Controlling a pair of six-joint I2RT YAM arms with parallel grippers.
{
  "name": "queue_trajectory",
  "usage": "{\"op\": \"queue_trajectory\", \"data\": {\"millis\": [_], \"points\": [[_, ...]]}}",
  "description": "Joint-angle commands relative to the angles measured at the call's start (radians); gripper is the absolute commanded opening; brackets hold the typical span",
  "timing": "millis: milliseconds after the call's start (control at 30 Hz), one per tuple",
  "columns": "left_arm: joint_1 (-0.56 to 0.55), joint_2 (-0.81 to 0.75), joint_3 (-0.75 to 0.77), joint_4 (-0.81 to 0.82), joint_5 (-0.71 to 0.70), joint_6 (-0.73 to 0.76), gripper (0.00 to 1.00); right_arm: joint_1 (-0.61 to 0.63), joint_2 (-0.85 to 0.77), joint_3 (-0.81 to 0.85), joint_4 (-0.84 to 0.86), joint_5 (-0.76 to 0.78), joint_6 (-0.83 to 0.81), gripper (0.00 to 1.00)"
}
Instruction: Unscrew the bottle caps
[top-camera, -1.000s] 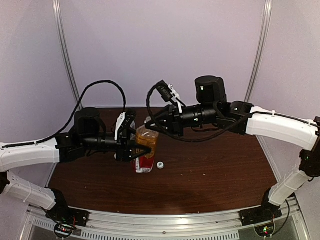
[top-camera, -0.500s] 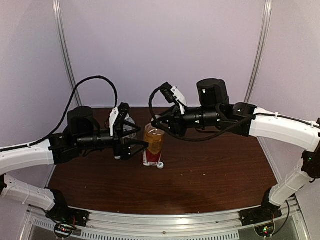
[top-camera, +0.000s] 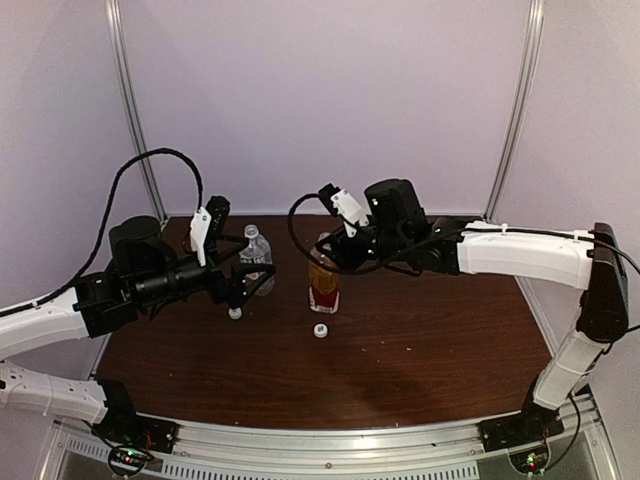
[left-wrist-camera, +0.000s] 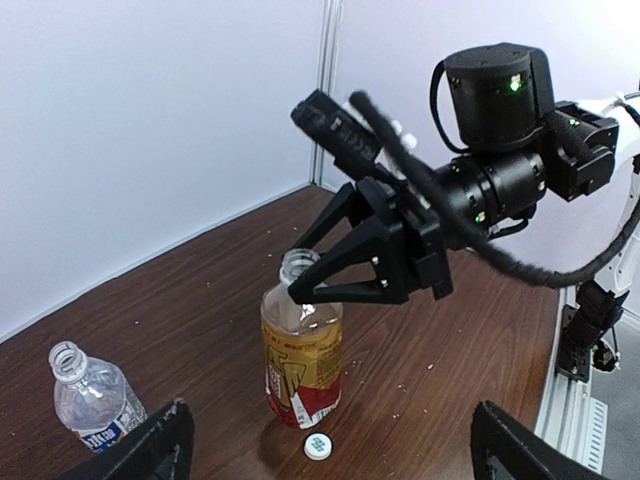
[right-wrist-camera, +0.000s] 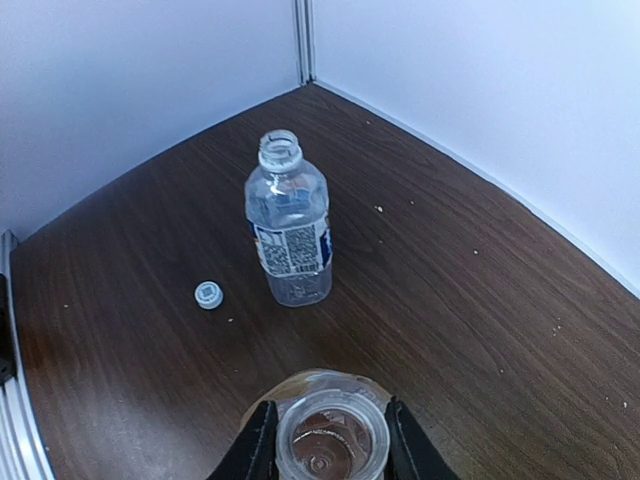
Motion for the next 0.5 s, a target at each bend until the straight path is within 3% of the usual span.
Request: {"op": "queue_trajectory", "data": {"millis": [0, 467], "points": [[0.000, -0.027, -0.021, -0.001, -0.079, 0.012, 0.98, -0.010, 0.070, 0.041, 0.064, 0.101, -0.032, 0.00], [0.000, -0.044, -0.033, -0.020, -0.088, 0.017, 0.98, -0.034, 0.191, 0.026, 0.158, 0.118, -0.074, 0.03]]}}
